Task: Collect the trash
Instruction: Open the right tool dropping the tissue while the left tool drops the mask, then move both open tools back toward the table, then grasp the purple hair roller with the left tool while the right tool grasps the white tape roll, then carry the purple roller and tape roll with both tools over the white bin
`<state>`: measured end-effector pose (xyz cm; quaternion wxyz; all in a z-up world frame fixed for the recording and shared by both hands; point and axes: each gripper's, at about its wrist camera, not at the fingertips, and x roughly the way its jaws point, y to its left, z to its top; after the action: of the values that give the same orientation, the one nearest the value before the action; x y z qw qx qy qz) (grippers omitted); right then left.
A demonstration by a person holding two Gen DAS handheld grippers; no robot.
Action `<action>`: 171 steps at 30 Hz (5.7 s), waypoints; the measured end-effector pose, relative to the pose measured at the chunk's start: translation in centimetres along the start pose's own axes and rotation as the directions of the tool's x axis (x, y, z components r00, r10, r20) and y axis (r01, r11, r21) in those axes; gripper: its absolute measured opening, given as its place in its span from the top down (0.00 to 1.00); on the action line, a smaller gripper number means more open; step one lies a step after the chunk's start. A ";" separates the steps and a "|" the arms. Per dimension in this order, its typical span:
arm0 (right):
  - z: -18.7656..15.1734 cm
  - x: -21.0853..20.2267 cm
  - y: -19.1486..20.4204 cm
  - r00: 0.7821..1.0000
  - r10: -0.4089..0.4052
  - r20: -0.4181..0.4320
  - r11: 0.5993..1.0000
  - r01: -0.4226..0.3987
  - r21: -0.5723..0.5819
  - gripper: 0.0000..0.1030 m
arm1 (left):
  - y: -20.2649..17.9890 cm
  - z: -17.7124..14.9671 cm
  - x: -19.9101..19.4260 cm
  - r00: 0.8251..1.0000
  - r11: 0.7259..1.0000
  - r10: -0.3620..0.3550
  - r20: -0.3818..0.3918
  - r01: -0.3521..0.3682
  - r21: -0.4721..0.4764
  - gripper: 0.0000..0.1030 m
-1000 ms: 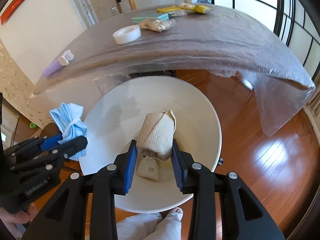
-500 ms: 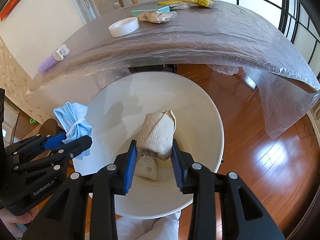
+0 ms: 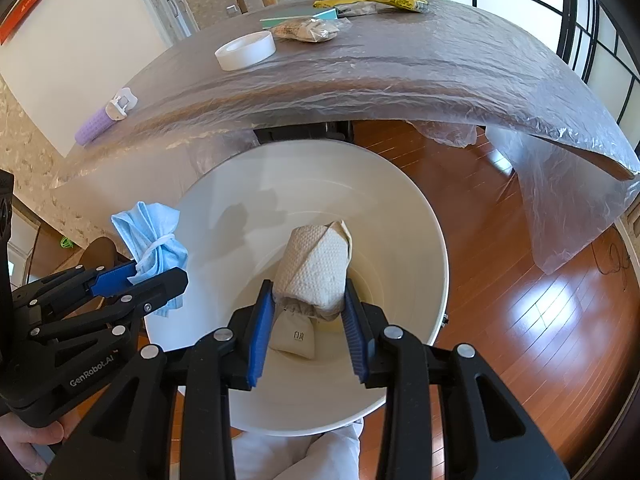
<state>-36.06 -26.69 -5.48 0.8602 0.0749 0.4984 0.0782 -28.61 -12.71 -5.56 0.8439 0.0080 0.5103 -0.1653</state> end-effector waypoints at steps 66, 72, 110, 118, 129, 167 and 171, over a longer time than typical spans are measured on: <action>13.2 -3.1 1.2 0.963 -0.035 0.268 0.982 0.083 -0.168 0.05 | 11.5 9.5 -5.0 0.957 0.964 0.215 0.195 -0.176 -0.199 0.03; 16.4 -1.3 2.0 0.964 -0.030 0.263 0.978 0.083 -0.192 0.05 | 12.5 10.4 -3.9 0.958 0.970 0.204 0.200 -0.171 -0.170 0.03; 15.6 3.5 7.3 0.987 0.051 0.153 0.983 -0.023 -0.183 0.12 | 13.4 15.4 -1.8 0.971 0.989 0.105 0.216 -0.079 -0.126 0.03; 15.5 3.4 7.1 0.986 0.047 0.163 0.983 -0.017 -0.184 0.19 | 12.0 15.8 -0.8 0.980 0.993 0.097 0.176 -0.083 -0.084 0.41; 15.9 3.1 6.4 0.983 0.066 0.170 0.983 -0.034 -0.180 0.53 | 11.8 15.6 -1.2 0.978 0.994 0.094 0.186 -0.082 -0.072 0.71; 10.6 -4.0 -0.6 0.969 0.118 0.215 0.990 -0.099 -0.099 0.53 | 1.8 10.4 -5.1 0.972 0.999 -0.004 0.233 0.015 -0.046 0.71; 9.5 -4.7 -1.0 0.970 0.117 0.215 0.991 -0.098 -0.096 0.53 | 1.0 8.9 -5.4 0.973 0.999 -0.009 0.230 0.020 -0.043 0.71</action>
<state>-30.06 -29.09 2.94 0.9069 0.0735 0.3917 0.1368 -22.97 -11.90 3.24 0.8961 -0.0340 0.4128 -0.1597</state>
